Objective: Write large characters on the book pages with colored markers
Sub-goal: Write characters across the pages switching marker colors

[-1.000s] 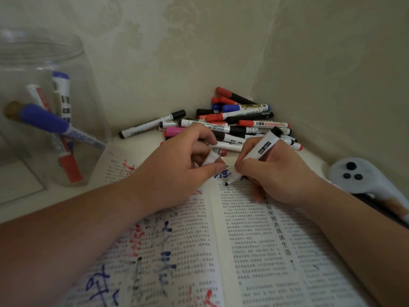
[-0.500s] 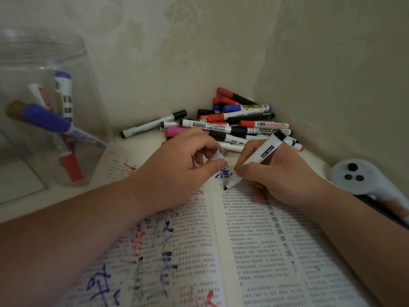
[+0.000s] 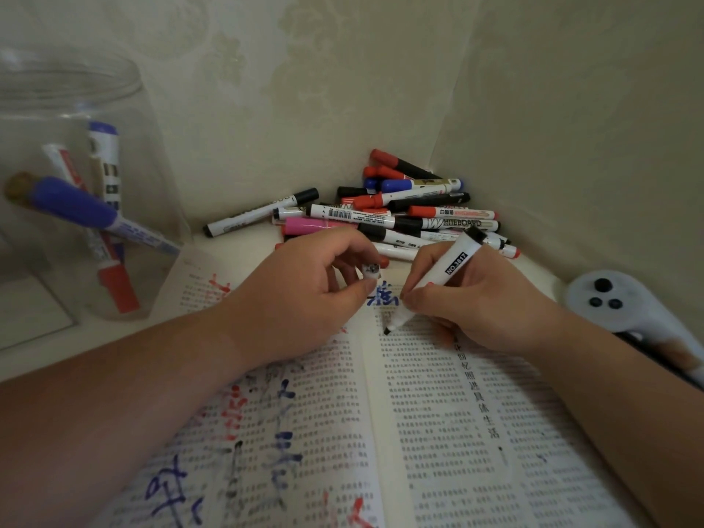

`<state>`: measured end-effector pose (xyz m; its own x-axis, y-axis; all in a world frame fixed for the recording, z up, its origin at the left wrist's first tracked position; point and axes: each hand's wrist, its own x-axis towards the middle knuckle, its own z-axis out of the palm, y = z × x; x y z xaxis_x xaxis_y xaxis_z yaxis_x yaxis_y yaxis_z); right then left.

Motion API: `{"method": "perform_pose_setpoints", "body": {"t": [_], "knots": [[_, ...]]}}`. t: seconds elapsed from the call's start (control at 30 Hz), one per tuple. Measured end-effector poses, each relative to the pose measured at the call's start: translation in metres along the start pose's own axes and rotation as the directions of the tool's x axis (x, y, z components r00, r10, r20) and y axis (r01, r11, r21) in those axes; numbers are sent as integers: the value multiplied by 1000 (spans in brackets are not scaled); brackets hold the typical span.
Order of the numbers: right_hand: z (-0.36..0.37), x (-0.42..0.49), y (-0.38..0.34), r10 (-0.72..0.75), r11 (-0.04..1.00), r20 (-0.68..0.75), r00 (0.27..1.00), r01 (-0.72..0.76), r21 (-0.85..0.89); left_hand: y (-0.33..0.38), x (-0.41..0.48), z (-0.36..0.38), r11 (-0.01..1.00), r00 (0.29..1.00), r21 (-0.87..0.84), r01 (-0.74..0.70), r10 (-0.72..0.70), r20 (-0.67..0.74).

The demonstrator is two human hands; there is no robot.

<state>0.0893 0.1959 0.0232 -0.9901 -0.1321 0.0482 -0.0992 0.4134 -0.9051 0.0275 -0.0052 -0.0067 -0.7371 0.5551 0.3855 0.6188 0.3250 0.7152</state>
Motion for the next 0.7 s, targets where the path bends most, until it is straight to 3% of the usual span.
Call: {"method": "perform_pose_setpoints", "body": {"t": [0.17,0.33,0.5,0.6,0.7], "knots": [[-2,2,4,6,1000,-35,999,-5,12,3,0,-2,998,997,60,-23,19,70],[-1,-1,1,6,999,62,998,-4,-34,3,3,-1,993,995,105,-49,38,96],[-6,3,6,20,995,-82,996,-28,-95,3,1,-1,998,995,54,-13,8,104],[-11,4,7,1,997,-190,982,15,82,4,-1,-1,1000,993,-27,14,-11,117],[-13,4,4,-86,949,-224,971,149,278,6,-1,-1,998,988,-59,15,-6,156]]}}
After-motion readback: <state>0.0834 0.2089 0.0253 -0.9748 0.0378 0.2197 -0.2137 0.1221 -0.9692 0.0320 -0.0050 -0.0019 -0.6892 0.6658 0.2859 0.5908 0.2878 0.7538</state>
